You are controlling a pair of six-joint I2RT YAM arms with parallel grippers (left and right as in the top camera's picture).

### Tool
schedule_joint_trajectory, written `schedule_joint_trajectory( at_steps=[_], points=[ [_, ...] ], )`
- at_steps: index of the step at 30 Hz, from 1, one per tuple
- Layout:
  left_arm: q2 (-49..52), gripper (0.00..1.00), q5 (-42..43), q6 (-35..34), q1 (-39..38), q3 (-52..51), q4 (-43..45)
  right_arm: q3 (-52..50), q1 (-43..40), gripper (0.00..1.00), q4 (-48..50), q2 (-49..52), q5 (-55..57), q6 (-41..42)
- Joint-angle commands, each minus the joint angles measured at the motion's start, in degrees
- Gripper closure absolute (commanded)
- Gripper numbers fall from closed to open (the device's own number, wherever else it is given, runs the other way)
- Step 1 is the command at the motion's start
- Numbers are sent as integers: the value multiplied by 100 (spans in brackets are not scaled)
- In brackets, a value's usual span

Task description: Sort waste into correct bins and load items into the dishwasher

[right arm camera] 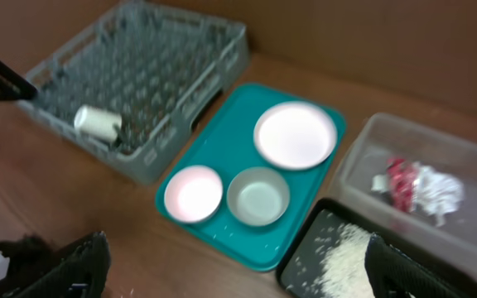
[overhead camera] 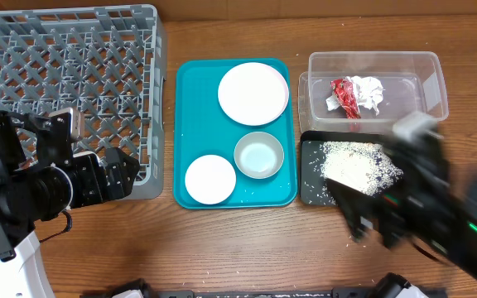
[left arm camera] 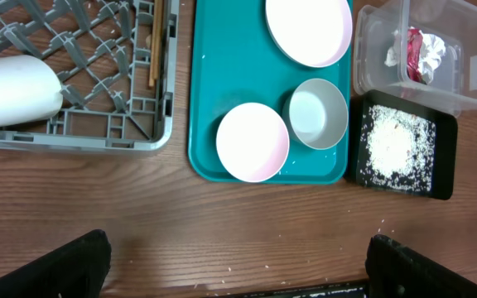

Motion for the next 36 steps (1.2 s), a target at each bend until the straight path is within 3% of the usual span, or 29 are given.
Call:
schedule_joint_trajectory(
  at_steps=[1,7,15,22,28,36],
  points=[
    [9,0,103,111,-37,26,-11,-177,-199,0,278,-444,586,-398],
    [13,0,103,111,-37,26,-11,-1561,-1443,0,1554,-1143,195,-1132],
    [42,0,101,111,-37,26,-11,-4970,-3106,0,4199,-2496,-1187,-1119],
    [42,0,103,111,-37,26,-11,-7556,-3462,0,5521,-4072,-1416,-1062],
    [42,0,103,111,-37,26,-11,-8821,-3554,0,6334,-4861,-1416,-1060],
    [42,0,103,111,-37,26,-11,-9678,-3556,0,6835,-5512,-1421,-1060]
  ],
)
